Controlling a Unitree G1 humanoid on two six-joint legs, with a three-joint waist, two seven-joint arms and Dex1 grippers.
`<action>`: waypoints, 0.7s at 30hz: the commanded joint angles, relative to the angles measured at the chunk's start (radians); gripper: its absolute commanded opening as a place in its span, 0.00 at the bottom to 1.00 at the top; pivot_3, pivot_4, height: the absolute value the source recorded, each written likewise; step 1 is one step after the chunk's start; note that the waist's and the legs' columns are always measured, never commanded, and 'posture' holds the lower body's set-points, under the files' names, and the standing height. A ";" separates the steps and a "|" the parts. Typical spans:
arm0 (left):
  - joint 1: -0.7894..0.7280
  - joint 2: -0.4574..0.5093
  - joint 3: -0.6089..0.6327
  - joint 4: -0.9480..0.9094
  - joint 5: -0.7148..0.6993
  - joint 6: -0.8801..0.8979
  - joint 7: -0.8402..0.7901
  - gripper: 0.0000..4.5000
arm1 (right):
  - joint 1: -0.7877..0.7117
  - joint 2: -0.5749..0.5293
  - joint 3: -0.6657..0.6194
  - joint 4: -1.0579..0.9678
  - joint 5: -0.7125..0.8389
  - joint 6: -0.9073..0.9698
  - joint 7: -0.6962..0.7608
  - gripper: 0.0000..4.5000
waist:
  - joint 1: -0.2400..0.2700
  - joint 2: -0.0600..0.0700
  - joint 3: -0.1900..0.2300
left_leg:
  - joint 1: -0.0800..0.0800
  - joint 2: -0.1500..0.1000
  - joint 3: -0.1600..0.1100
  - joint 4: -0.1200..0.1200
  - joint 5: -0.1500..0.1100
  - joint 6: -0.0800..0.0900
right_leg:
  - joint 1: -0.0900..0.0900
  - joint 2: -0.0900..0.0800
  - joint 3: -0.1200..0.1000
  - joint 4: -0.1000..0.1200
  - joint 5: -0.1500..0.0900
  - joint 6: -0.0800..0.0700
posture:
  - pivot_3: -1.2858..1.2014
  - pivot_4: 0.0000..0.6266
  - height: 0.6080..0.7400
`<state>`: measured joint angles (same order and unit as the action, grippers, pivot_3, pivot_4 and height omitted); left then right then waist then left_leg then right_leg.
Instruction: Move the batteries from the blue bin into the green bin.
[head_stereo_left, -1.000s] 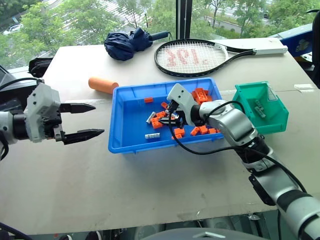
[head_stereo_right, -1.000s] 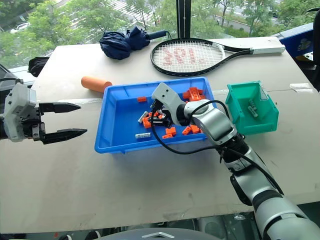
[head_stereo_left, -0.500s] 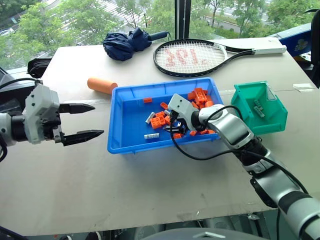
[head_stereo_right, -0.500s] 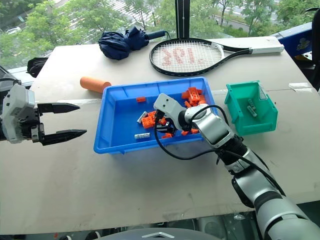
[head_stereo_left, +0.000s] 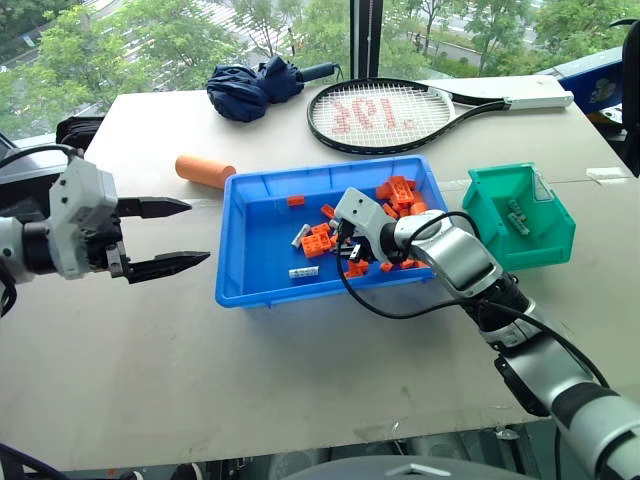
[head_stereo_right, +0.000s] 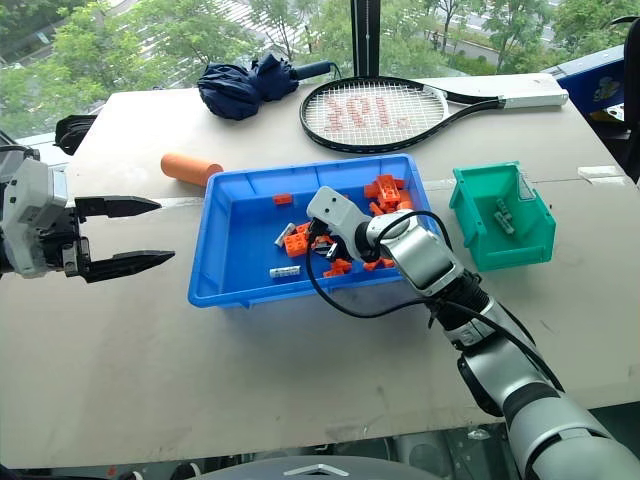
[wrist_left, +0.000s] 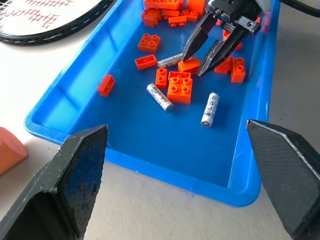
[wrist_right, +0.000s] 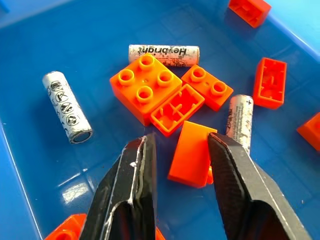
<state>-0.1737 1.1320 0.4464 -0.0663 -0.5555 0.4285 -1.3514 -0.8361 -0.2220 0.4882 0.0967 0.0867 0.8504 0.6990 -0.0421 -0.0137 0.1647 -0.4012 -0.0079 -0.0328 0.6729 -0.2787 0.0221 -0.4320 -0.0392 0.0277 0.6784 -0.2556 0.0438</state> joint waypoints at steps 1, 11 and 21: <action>-0.020 0.007 0.009 -0.008 -0.013 -0.010 0.000 1.00 | 0.001 0.011 -0.016 0.002 -0.008 0.012 -0.013 0.31 | -0.001 0.000 0.000 | 0.000 0.000 0.000 0.000 0.000 0.000 | 0.000 0.000 0.000 0.000 0.000 0.000 | 0.52 0.24 1.00; -0.043 0.010 -0.015 0.004 -0.013 -0.010 -0.009 1.00 | 0.013 -0.036 0.017 -0.042 -0.042 0.022 -0.002 0.01 | 0.000 0.000 0.000 | 0.000 0.000 0.000 0.000 0.000 0.000 | 0.000 0.000 0.000 0.000 0.000 0.000 | 0.52 0.24 1.00; -0.056 0.003 -0.025 0.014 -0.010 -0.010 -0.010 1.00 | 0.008 -0.038 -0.031 -0.135 -0.022 0.038 -0.016 0.52 | -0.002 0.000 0.000 | 0.000 0.000 0.000 0.000 0.000 0.001 | 0.000 0.000 0.000 0.000 0.000 0.000 | 0.52 0.24 1.00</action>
<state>-0.2151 1.1308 0.4107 -0.0554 -0.5551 0.4284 -1.3594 -0.8322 -0.2672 0.4895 0.0084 0.0573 0.8855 0.6905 -0.0439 -0.0135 0.1648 -0.4012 -0.0078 -0.0328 0.6725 -0.2791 0.0227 -0.4322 -0.0390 0.0278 0.6783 -0.2557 0.0438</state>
